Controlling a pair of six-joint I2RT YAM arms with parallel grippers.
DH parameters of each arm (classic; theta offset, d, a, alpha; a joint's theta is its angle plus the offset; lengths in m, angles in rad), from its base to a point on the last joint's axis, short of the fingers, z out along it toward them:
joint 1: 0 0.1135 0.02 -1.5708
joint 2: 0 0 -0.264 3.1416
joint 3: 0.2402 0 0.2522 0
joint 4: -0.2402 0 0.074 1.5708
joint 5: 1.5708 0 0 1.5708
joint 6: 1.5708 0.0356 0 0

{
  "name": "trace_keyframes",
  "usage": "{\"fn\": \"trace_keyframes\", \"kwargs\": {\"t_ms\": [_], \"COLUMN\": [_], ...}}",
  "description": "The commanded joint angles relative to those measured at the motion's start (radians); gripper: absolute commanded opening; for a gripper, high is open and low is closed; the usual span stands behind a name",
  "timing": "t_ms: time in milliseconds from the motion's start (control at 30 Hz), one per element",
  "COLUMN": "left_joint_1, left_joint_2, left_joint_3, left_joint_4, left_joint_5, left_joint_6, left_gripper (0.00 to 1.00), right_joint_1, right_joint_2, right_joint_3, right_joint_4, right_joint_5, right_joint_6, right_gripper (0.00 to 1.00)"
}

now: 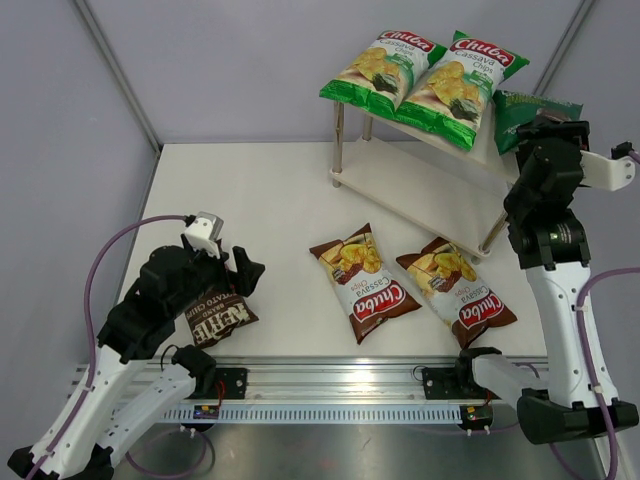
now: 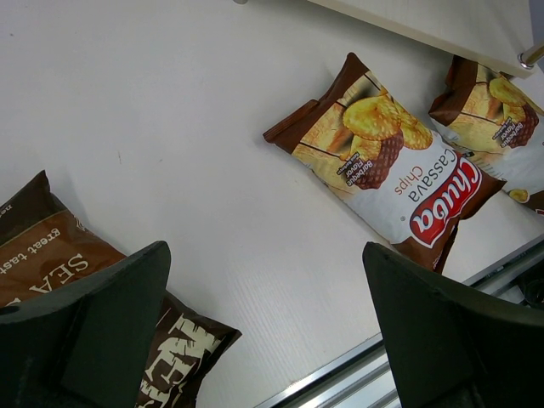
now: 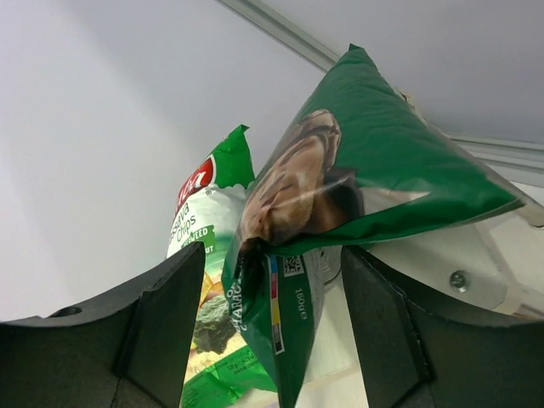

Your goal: Place and organize the chips bags onto the shelf

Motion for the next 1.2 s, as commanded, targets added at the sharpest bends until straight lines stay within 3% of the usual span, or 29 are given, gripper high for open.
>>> {"fn": "trace_keyframes", "kwargs": {"t_ms": [0, 133, 267, 400, 433, 567, 900, 1167], "left_joint_1": [0.001, 0.001, 0.001, 0.001, 0.001, 0.001, 0.001, 0.004], "left_joint_2": [0.009, 0.006, 0.009, 0.011, 0.009, 0.002, 0.002, 0.006], "left_joint_3": [-0.001, -0.009, -0.008, -0.006, -0.008, -0.008, -0.006, -0.004], "left_joint_4": [0.041, 0.041, 0.041, 0.042, 0.041, 0.041, 0.041, 0.045], "left_joint_5": [-0.014, -0.014, -0.012, -0.014, -0.014, -0.014, -0.014, -0.015], "left_joint_6": [0.019, 0.018, 0.018, 0.019, 0.019, 0.018, 0.018, 0.019], "left_gripper": [0.99, 0.99, 0.99, 0.99, 0.99, 0.99, 0.99, 0.99], "right_joint_1": [-0.066, -0.246, -0.338, -0.350, -0.350, -0.350, -0.334, -0.121], "right_joint_2": [-0.039, -0.047, 0.042, 0.079, 0.068, 0.018, -0.067, -0.021], "right_joint_3": [0.007, -0.004, 0.074, 0.057, 0.040, -0.051, -0.185, -0.150], "right_joint_4": [-0.069, -0.072, -0.108, -0.061, -0.044, 0.002, 0.047, 0.016], "right_joint_5": [-0.154, -0.383, -0.583, -0.730, -0.730, -0.703, -0.579, -0.279], "right_joint_6": [-0.051, -0.058, -0.118, -0.105, -0.074, 0.041, 0.322, 0.440], "right_gripper": [0.73, 0.73, 0.71, 0.50, 0.42, 0.34, 0.30, 0.30]}}
